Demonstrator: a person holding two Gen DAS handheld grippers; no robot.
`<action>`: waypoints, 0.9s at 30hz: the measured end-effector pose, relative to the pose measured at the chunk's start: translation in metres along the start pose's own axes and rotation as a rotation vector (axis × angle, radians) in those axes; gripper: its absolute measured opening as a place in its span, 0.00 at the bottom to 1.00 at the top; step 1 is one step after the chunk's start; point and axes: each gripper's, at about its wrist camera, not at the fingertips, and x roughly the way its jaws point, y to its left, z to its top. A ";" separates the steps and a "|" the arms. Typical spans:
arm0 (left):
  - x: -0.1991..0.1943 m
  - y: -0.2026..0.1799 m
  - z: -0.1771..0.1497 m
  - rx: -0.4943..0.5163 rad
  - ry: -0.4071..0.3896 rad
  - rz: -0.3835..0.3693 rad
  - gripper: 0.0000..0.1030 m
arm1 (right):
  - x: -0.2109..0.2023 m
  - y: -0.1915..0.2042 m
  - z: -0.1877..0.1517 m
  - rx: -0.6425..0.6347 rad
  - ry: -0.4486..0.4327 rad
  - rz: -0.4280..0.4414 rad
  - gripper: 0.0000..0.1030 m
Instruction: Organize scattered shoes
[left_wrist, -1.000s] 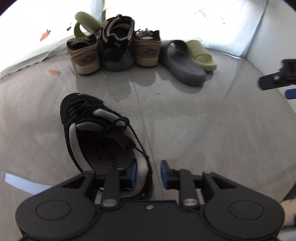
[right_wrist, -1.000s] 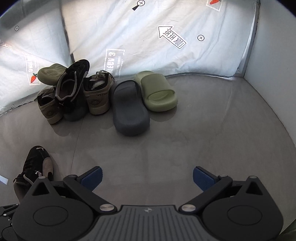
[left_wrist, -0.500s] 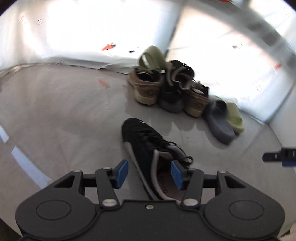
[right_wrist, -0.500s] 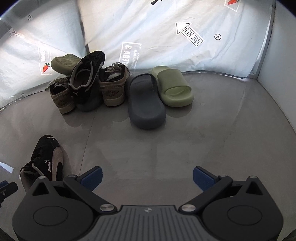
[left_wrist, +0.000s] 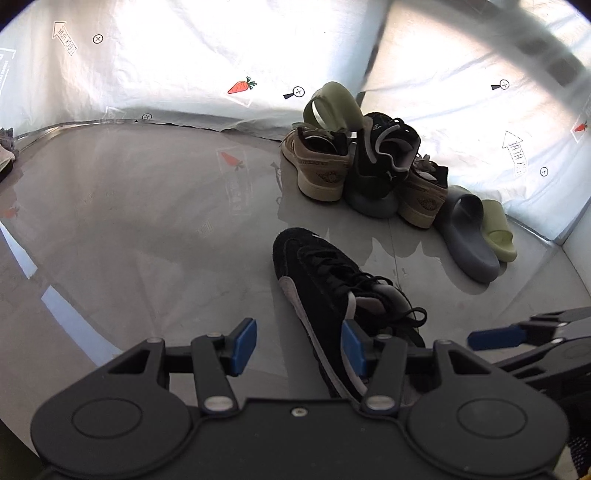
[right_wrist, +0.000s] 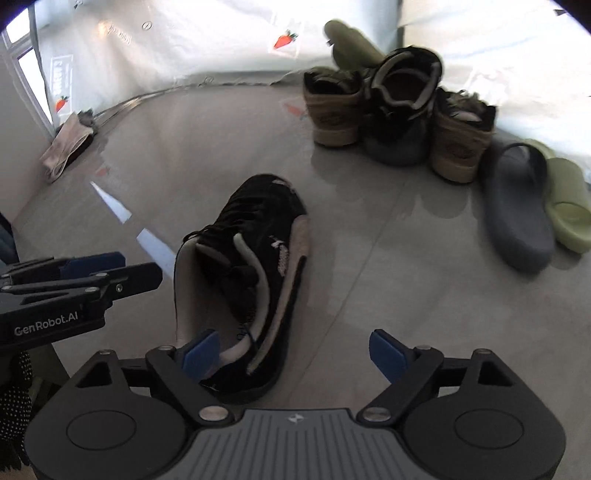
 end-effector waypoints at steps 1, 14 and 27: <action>0.000 0.002 0.000 -0.004 -0.001 0.003 0.51 | 0.007 0.000 0.001 -0.003 0.028 0.019 0.83; 0.009 0.004 0.008 -0.026 -0.001 -0.006 0.51 | 0.006 -0.039 0.006 0.087 0.065 -0.124 0.84; 0.006 0.017 0.005 -0.074 -0.007 -0.003 0.51 | -0.011 -0.066 -0.016 0.209 0.018 -0.200 0.84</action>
